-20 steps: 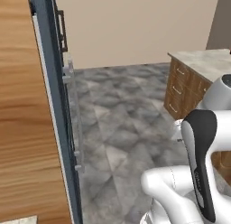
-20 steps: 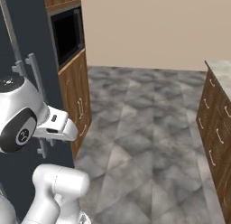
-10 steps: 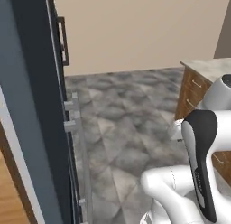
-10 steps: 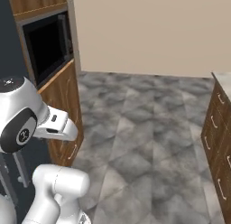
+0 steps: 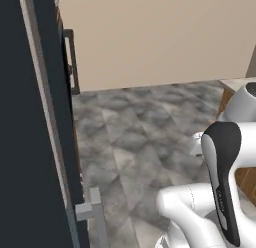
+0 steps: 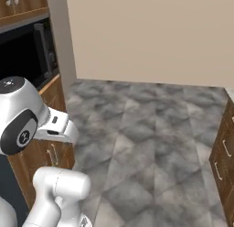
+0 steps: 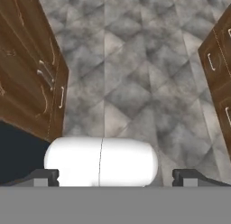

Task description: Four empty soda cans are scattered around the kitchen. Gather all the cans and cluster them next to the stove for recycling.

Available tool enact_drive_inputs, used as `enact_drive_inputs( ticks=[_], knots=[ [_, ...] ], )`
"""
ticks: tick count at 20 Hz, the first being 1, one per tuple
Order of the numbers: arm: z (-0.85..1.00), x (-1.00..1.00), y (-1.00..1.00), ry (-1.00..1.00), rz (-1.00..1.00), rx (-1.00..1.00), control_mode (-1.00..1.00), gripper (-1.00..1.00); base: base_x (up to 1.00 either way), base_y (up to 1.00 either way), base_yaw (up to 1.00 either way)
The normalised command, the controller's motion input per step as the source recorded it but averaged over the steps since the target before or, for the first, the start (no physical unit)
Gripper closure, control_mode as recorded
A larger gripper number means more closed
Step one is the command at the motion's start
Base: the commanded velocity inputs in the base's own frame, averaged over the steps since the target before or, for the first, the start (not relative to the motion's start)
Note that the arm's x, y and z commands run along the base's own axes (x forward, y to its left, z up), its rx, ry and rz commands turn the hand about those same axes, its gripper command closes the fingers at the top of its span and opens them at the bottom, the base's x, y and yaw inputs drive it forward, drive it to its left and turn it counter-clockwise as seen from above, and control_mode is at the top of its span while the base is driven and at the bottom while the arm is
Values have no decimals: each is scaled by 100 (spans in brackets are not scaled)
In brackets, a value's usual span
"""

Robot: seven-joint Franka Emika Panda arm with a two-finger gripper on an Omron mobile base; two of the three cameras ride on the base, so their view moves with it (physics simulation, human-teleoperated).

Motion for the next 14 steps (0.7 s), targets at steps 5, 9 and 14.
enact_drive_inputs(
  ticks=[5, 9, 14],
  knots=[
    [0, 0, 0, 0, 0, 0, 100, -100, 100, 0, 0],
    [0, 0, 0, 0, 0, 0, 100, -100, 100, 0, 0],
    [0, 0, 0, 0, 0, 0, 100, -100, 100, 0, 0]
  ],
)
